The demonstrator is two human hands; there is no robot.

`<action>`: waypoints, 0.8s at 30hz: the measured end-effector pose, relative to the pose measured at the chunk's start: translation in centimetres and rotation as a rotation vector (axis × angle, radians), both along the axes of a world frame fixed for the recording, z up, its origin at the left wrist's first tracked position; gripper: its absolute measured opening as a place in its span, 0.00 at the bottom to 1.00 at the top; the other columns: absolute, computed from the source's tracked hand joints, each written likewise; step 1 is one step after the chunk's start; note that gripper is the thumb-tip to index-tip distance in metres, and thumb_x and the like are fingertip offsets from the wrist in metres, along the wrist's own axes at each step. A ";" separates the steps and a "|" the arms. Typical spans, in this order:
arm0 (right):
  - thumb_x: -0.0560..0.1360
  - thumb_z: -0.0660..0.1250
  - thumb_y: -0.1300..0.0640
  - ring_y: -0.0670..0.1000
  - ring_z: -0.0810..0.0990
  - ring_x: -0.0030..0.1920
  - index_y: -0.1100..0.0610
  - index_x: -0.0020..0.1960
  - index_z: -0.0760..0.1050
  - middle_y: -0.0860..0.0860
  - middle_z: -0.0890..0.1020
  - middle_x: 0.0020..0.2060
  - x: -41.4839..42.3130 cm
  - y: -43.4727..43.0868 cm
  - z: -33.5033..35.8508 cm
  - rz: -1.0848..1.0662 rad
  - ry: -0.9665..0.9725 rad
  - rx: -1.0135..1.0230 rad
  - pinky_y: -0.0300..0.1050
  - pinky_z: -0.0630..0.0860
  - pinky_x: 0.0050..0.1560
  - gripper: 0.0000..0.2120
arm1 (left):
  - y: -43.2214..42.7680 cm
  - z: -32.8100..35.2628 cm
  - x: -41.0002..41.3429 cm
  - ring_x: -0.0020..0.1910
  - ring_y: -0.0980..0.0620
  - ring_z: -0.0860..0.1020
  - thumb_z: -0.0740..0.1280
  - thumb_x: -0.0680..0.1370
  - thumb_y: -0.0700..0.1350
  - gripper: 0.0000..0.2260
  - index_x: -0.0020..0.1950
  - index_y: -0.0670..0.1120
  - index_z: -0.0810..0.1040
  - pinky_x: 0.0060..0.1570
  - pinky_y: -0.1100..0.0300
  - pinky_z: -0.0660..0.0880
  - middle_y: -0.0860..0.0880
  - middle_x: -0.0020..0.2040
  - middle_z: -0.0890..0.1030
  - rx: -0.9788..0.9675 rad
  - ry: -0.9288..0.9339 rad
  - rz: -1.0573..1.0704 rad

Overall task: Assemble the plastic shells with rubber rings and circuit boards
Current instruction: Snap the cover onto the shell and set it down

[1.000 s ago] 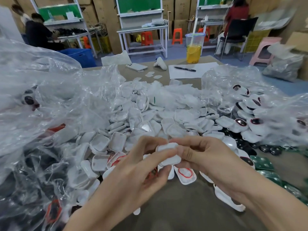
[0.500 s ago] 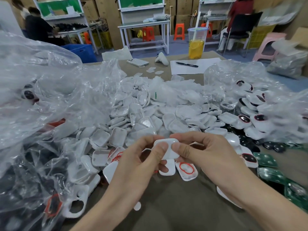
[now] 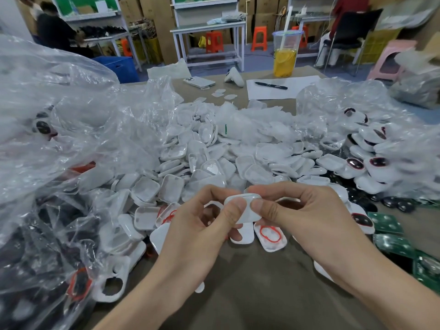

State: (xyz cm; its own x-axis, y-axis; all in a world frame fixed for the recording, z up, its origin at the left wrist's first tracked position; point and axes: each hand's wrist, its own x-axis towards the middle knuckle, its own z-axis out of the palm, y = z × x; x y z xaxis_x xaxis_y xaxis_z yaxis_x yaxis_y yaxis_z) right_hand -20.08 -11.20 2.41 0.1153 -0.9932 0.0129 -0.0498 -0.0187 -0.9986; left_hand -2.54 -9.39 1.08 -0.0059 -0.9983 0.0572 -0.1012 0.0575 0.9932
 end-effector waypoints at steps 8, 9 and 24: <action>0.71 0.75 0.56 0.45 0.85 0.43 0.39 0.45 0.84 0.43 0.87 0.40 0.5 0.3 0.0 -0.036 0.103 -0.105 0.41 0.81 0.47 0.11 | 0.0 0.0 -0.1 0.37 0.49 0.85 0.71 0.71 0.60 0.10 0.45 0.55 0.83 0.44 0.53 0.80 0.50 0.33 0.83 -0.018 0.007 0.025; 0.72 0.75 0.56 0.44 0.85 0.43 0.39 0.45 0.84 0.42 0.86 0.40 0.5 0.3 0.0 -0.036 0.124 -0.117 0.43 0.81 0.48 0.11 | -0.1 0.0 -0.2 0.38 0.48 0.85 0.70 0.71 0.59 0.09 0.45 0.56 0.83 0.43 0.54 0.80 0.50 0.32 0.83 -0.025 0.010 0.026; 0.61 0.75 0.51 0.47 0.82 0.33 0.56 0.48 0.87 0.57 0.86 0.40 -0.3 -1.1 0.1 0.101 -0.290 0.255 0.37 0.80 0.35 0.17 | 0.1 0.5 1.1 0.42 0.55 0.83 0.59 0.84 0.55 0.11 0.63 0.64 0.78 0.36 0.72 0.73 0.52 0.46 0.83 -0.196 -0.080 -0.120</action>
